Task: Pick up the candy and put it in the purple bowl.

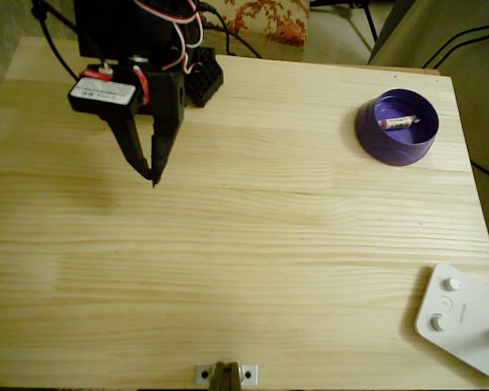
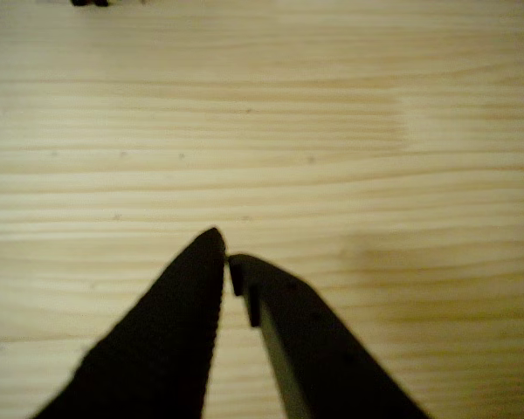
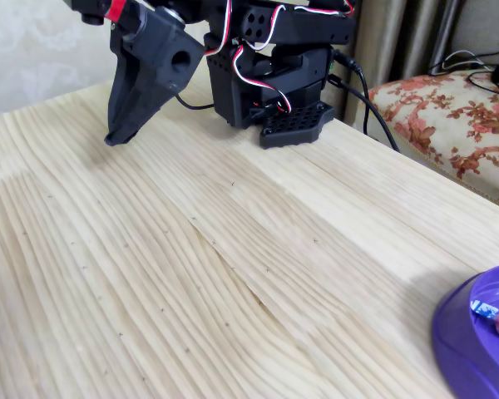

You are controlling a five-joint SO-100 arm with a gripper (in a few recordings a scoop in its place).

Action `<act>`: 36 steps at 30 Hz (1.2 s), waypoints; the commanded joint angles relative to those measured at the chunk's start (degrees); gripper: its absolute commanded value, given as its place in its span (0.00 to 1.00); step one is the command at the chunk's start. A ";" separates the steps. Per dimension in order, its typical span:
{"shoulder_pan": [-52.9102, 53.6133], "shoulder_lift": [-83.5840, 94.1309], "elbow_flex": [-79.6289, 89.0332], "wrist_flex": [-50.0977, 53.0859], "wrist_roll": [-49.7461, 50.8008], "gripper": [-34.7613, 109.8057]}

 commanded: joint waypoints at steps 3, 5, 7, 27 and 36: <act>-0.70 3.87 -0.18 -0.53 -0.09 0.24; -0.70 3.87 -0.18 -0.53 -0.09 0.24; -1.76 3.87 -0.09 -0.70 0.09 0.24; -5.80 3.96 0.26 -2.29 1.14 0.24; -5.80 3.96 0.26 -2.29 1.14 0.24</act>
